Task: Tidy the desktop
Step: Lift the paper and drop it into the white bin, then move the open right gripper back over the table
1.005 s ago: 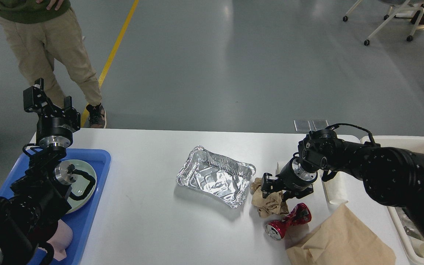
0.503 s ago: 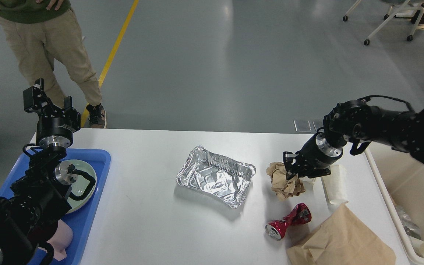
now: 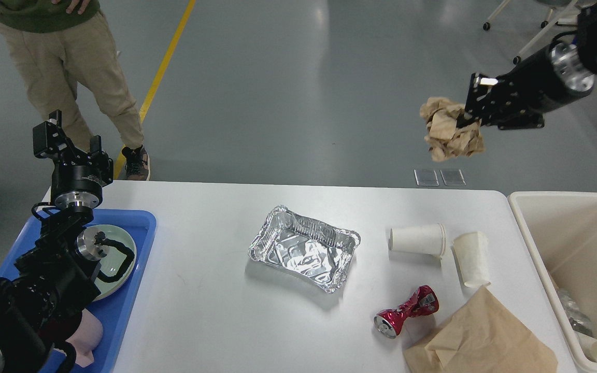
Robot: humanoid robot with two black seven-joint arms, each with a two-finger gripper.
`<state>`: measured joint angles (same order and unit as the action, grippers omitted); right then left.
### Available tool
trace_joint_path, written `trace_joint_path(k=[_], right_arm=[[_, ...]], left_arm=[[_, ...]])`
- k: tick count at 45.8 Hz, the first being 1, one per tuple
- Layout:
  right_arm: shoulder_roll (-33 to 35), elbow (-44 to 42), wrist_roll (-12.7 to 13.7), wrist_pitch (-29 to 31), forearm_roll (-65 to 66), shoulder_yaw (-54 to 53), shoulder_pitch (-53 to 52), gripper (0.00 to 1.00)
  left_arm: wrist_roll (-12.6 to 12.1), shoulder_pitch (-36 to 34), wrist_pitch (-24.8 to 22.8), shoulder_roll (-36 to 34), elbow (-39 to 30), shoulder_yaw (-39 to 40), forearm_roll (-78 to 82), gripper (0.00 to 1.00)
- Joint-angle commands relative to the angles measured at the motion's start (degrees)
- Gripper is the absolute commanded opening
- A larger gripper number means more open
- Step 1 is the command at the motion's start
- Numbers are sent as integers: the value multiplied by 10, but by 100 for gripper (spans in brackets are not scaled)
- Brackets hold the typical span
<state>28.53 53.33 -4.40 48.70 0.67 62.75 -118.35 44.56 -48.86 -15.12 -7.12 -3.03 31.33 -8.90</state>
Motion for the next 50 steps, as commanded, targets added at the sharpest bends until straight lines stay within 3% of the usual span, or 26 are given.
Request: trace_joint_path(k=[1,5,8,18,21,34,35,36,40,41,50], right_arm=[[24,-7,1,4,1,1,-28,0],[43,-37,2,-19,-1,4,-3,0],[62,-66,2,-69,-8,1,58,0],[101,-144,1,-353,-11,-13,300,0],[105,-158,1,-408,-11,-30,365,0],[94,-271,1,-441,-10,-140,611,0],[86,-283,1,-444,-10,-144,625,6],[77,-294,1,-445,-10,-148,637,18],[50,-350,0,-447,-10,-161,677,92],[44,-363,-1,-449,-10,-162,684,100],[28,-372,-2,-446,-11,-162,705,100]], left_arm=[[0,0,0,0,0,0,-1,96],[0,-1,0,0,0,0,-1,96],[0,0,0,0,0,0,0,96],[0,0,0,0,0,0,-1,96],[0,0,0,0,0,0,-1,96],[0,0,0,0,0,0,-1,96],[0,0,0,0,0,0,-1,96],[0,0,0,0,0,0,-1,96],[0,0,0,0,0,0,-1,96],[0,0,0,0,0,0,-1,96],[0,0,0,0,0,0,-1,96]])
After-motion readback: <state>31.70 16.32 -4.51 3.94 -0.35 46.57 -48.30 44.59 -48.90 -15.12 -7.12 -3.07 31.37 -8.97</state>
